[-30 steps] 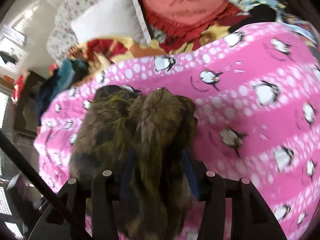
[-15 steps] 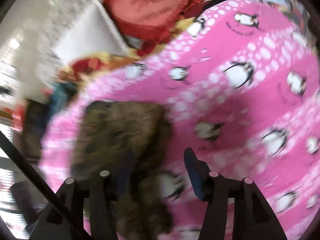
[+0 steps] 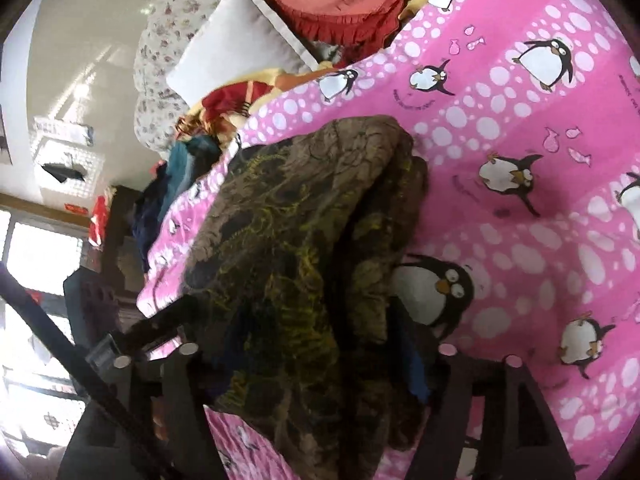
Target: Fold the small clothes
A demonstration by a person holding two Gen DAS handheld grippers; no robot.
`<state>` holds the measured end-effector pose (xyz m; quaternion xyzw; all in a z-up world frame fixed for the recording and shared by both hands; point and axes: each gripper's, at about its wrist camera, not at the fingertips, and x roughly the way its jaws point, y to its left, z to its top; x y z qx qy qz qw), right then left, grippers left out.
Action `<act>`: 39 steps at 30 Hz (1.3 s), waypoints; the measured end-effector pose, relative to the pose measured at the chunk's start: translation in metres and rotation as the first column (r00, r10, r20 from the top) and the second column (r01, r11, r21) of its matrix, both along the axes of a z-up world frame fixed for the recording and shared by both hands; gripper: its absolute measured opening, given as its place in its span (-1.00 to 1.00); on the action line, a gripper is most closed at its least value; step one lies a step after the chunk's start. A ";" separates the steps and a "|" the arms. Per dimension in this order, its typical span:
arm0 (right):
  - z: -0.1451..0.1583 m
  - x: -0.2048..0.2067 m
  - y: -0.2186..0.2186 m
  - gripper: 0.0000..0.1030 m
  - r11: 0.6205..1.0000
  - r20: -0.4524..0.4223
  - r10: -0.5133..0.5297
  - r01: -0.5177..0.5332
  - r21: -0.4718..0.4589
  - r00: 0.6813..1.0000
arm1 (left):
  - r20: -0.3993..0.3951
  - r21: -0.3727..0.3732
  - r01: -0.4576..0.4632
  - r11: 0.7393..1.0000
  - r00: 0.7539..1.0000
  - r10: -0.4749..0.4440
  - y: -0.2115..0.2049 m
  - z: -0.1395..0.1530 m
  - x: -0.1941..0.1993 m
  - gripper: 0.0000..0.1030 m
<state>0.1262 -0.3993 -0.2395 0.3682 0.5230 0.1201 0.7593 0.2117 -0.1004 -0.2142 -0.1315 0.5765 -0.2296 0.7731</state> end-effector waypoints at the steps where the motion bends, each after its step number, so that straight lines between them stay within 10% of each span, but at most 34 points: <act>1: 0.000 0.002 0.002 0.43 1.000 0.002 0.010 -0.010 -0.006 1.000 | 0.002 0.007 0.015 1.000 1.000 -0.015 -0.003 0.000 0.000 0.79; 4: 0.000 0.006 0.007 -0.29 1.000 -0.025 0.022 -0.022 -0.017 0.999 | -0.002 0.042 0.049 0.998 0.999 -0.049 -0.008 0.005 0.001 0.00; 9: 0.024 -0.001 0.018 -0.43 1.000 0.016 0.018 -0.018 -0.005 1.000 | -0.009 0.003 0.072 0.997 0.997 -0.072 0.006 0.031 -0.003 -0.44; 19: 0.085 -0.075 0.075 -0.43 0.983 0.045 0.168 -0.171 0.073 0.985 | 0.012 -0.021 0.108 0.994 0.994 -0.108 0.084 0.095 -0.093 -0.44; 30: -0.048 -0.152 0.134 -0.40 0.980 -0.296 0.199 -0.191 0.058 0.934 | -0.192 0.160 0.091 0.983 0.980 -0.059 0.124 -0.028 -0.192 -0.29; 39: 0.049 -0.154 0.115 -0.13 0.972 -0.186 0.184 -0.207 -0.112 0.965 | -0.105 0.227 0.025 0.974 0.995 -0.001 0.153 0.033 -0.176 0.35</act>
